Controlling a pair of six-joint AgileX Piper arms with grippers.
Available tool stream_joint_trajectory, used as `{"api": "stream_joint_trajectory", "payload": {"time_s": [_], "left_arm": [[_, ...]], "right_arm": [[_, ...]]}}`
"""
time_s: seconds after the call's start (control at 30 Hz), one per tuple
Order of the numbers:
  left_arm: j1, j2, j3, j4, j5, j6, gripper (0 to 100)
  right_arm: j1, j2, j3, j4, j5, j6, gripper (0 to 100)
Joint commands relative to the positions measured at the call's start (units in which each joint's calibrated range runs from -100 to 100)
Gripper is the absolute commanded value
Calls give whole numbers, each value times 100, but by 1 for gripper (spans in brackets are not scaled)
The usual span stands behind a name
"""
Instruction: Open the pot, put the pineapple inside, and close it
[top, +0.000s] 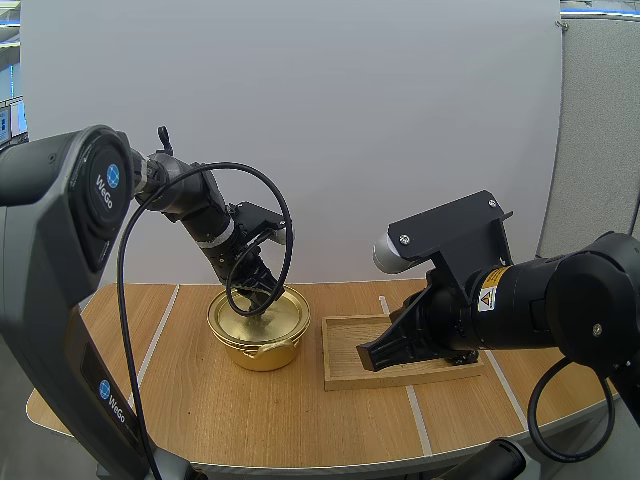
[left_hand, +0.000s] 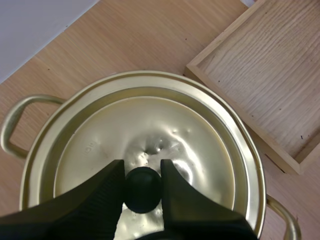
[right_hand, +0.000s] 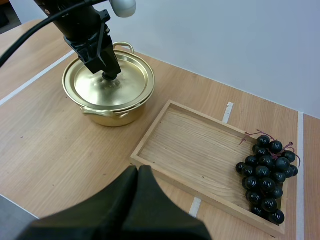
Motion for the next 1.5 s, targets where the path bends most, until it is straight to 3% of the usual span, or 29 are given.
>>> {"api": "stream_joint_trajectory", "payload": {"time_s": [0.0,0.37,0.43,0.5,0.57,0.63,0.67,1.03,1.47], "left_arm": [[-7,191,10,-97,-129,80,0],[-7,276,10,-97,-61,115,0],[-7,276,10,-97,-61,115,6],[-7,233,10,-86,-61,115,25],[-7,150,10,-86,-61,115,55],[-7,36,10,-97,-78,115,92],[-7,-15,-2,-97,-78,74,100],[-7,-1227,-78,-2,330,1,100],[-7,-3944,-78,19,1850,-202,100]], "right_arm": [[-41,-56,18,0,11,7,0],[-41,-56,18,0,11,7,0],[-41,-56,18,0,11,7,0],[-41,-56,18,0,11,7,0],[-41,-56,18,0,11,7,0],[-41,-56,18,0,11,7,0],[-41,-56,18,0,11,7,0],[-41,-56,18,0,11,7,0],[-48,-56,18,0,11,7,0]]}}
